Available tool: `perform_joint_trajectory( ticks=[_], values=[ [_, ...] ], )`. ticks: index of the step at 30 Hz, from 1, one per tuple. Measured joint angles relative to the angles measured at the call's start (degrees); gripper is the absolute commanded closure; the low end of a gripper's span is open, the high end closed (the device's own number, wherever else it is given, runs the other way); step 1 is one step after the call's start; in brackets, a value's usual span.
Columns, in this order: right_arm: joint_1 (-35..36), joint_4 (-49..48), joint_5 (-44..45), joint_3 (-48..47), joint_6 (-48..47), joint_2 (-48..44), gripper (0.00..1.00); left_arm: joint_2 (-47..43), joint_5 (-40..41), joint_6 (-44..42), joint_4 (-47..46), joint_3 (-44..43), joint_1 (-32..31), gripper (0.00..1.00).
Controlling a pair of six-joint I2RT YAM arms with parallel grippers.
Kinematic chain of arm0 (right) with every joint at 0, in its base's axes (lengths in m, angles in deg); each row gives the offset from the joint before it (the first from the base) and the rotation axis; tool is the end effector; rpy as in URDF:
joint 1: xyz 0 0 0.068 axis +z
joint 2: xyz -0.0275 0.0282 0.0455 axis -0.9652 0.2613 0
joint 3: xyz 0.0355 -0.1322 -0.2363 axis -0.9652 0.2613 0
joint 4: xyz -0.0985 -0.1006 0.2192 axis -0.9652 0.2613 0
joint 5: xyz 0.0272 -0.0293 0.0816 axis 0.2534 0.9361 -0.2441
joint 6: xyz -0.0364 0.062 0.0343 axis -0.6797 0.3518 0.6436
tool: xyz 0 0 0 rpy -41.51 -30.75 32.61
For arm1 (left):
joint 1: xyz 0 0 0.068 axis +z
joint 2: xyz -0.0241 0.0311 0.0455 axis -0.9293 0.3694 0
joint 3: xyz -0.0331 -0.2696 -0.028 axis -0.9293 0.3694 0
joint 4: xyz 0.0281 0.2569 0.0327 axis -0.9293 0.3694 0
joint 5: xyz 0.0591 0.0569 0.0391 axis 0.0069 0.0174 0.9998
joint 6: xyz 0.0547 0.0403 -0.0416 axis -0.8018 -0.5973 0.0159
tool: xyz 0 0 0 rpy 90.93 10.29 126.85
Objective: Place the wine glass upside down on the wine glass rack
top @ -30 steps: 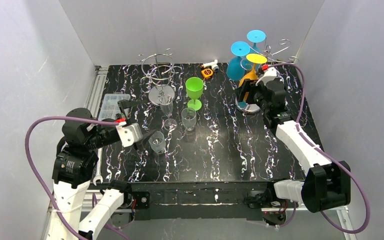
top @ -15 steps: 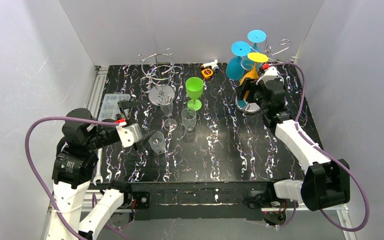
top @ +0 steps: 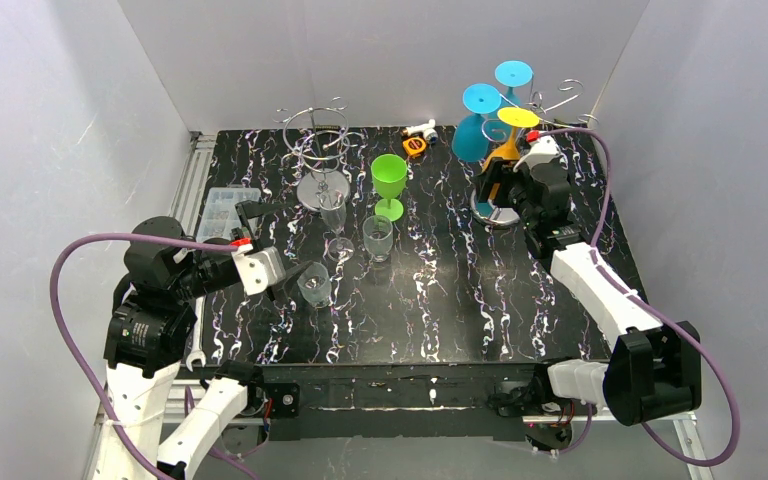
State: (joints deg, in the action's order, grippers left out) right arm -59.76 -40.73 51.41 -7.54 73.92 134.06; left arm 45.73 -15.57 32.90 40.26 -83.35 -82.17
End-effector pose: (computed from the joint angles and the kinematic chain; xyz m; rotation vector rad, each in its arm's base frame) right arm 0.3120 0.0804 0.3066 0.0125 1.7543 0.3185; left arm 0.0988 -0.0762 0.4522 1.2912 0.9772 -0.2219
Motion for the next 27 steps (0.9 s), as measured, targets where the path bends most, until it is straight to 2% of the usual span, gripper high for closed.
perform_joint_trajectory(
  ticks=[10,17,23,27],
  values=[
    [3.5,2.6,8.1,0.3,-1.1,-0.6,0.31,0.4,-0.7,-0.2,0.0,0.0,0.0,0.02],
    [5.9,9.9,12.5,1.4,-1.6,-11.0,0.31,0.6,-1.9,-0.3,-0.4,0.0,0.0,0.02],
    [11.0,18.5,7.9,-1.4,-1.5,-19.8,0.33,0.7,-5.1,-0.1,-3.5,-0.2,0.0,0.02],
    [20.1,25.0,5.0,-7.4,-1.6,-17.3,0.31,2.9,-8.7,0.6,-7.5,-2.1,0.0,0.02]
  ],
)
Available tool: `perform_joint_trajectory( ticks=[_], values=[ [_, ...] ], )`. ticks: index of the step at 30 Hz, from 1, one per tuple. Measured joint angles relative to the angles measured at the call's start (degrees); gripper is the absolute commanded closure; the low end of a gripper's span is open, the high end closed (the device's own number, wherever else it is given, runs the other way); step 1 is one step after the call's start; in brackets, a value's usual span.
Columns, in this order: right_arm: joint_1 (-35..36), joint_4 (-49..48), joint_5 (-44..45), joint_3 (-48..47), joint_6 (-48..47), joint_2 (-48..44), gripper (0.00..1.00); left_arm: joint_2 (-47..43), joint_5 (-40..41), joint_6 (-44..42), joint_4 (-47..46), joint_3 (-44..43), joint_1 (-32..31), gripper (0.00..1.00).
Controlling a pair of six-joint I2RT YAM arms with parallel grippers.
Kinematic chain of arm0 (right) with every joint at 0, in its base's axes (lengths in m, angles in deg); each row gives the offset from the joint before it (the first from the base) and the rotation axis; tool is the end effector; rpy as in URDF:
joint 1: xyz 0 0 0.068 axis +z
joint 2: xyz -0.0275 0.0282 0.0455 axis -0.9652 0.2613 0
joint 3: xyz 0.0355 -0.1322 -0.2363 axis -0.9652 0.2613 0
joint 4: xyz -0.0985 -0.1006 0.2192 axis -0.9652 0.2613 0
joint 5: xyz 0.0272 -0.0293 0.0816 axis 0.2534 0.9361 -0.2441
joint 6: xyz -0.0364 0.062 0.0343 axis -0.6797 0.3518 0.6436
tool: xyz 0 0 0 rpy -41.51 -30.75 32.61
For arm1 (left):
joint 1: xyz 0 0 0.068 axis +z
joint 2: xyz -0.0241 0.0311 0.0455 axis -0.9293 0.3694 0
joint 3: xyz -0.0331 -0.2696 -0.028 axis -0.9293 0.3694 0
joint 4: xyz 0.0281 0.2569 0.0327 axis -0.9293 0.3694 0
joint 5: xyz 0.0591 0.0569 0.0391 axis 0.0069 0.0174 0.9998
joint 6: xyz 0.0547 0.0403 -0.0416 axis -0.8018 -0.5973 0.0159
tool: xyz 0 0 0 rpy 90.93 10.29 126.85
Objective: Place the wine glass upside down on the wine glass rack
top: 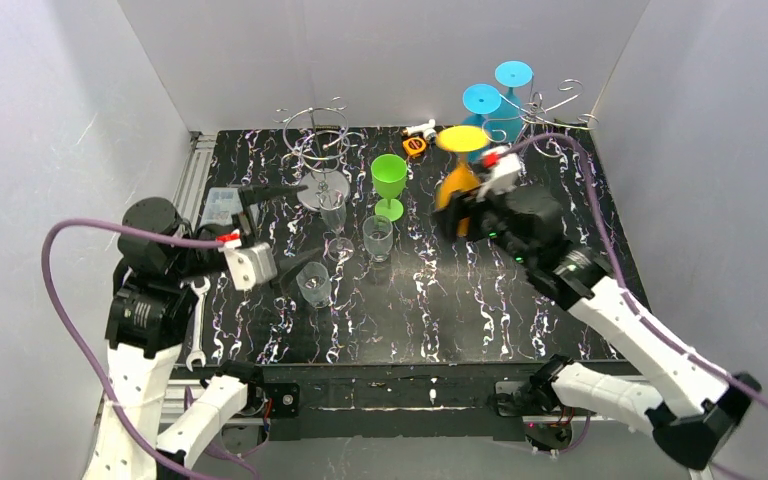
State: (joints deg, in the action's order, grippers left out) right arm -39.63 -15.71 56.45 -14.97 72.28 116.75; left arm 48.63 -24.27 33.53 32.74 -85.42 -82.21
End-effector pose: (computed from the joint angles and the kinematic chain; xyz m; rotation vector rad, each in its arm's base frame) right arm 0.2029 0.1315 0.3759 -0.2579 1.7523 0.4756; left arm 0.1005 -0.0834 0.4734 1.3346 0.7855 -0.2854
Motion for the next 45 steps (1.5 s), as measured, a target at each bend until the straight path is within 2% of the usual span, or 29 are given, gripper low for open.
perform_joint_trajectory(
  ticks=[4,7,12,18,27,33,38,43,45],
  values=[
    [18.1,2.5,2.4,-6.9,-1.1,8.2,0.32,7.6,-1.4,0.6,-5.3,-6.6,-2.9,0.05],
    [24.5,4.2,2.4,-9.4,-1.6,12.7,0.32,12.3,-0.2,-1.1,-8.1,-9.0,-5.9,0.14],
    [28.1,5.5,2.8,-11.1,-1.2,14.9,0.32,12.9,1.8,-5.4,-6.8,-7.5,-7.8,0.20],
    [31.0,4.3,2.8,-15.1,1.7,17.3,0.33,7.5,2.9,-11.8,-3.9,-3.4,-8.5,0.29],
    [36.0,1.0,3.3,-15.9,7.7,22.8,0.33,5.2,7.1,-15.4,-5.6,-1.4,-9.2,0.60],
    [37.6,-0.3,5.2,-16.0,8.7,22.7,0.32,5.6,9.9,-14.5,-5.2,-1.4,-9.2,0.64],
    [38.9,-2.2,7.0,-15.8,9.4,22.7,0.28,5.8,11.2,-13.7,-3.9,-1.3,-9.2,1.00],
    [39.6,-6.7,8.0,-11.5,10.9,20.0,0.21,5.8,12.1,-14.3,-3.6,-1.3,-9.6,1.00],
    [39.8,-8.0,8.0,-9.6,10.9,18.2,0.15,5.8,11.8,-14.2,-3.8,-1.3,-10.0,1.00]
  ],
)
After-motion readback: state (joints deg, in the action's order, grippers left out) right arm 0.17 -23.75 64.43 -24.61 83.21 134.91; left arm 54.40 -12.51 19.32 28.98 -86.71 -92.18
